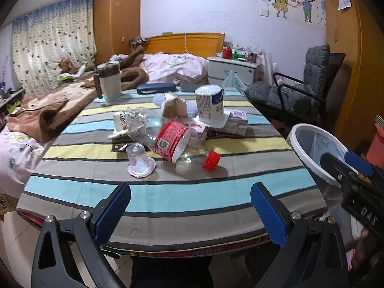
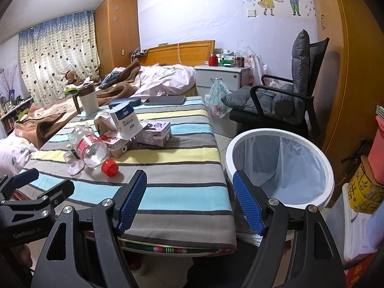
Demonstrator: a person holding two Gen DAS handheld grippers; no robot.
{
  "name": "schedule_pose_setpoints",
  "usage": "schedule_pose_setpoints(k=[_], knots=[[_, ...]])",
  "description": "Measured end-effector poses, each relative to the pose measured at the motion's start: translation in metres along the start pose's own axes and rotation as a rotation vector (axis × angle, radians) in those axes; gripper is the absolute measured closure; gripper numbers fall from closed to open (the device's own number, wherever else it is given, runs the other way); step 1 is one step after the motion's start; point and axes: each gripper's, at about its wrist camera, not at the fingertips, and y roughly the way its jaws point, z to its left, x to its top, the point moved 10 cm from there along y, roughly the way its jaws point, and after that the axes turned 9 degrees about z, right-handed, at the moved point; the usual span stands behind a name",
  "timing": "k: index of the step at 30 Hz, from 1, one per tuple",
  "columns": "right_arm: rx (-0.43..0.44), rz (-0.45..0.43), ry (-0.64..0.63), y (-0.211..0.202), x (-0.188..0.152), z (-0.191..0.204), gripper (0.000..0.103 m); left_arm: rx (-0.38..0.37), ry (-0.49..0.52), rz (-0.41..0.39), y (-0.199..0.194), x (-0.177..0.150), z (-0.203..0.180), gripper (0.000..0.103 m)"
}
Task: Collect trash
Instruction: 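Grasp the red-labelled plastic bottle with the right gripper while the left gripper grasps the clear cup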
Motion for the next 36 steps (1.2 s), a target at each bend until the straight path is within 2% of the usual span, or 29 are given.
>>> schedule_pose_setpoints(k=[6,10,17,26,32,36], knots=[[0.072,0.023,-0.050,0.015,0.000,0.020,0.028,-0.006,-0.072,0.019,0.008,-0.001,0.039,0.002],[0.127,0.056,-0.086,0.031,0.001,0.039,0.028,0.052,-0.093,0.020,0.012,0.003,0.071,0.002],[0.253,0.122,-0.169,0.054,0.000,0.080,0.028,0.067,-0.154,0.043,0.025,0.007,0.112,0.002],[0.366,0.178,-0.301,0.069,-0.002,0.129,0.028,0.051,-0.182,0.078,0.042,0.006,0.131,0.002],[0.358,0.199,-0.338,0.079,0.006,0.128,0.028,0.025,-0.184,0.095,0.053,0.008,0.137,0.002],[0.378,0.207,-0.340,0.082,0.006,0.133,0.045,-0.005,-0.178,0.100,0.058,0.011,0.134,0.002]])
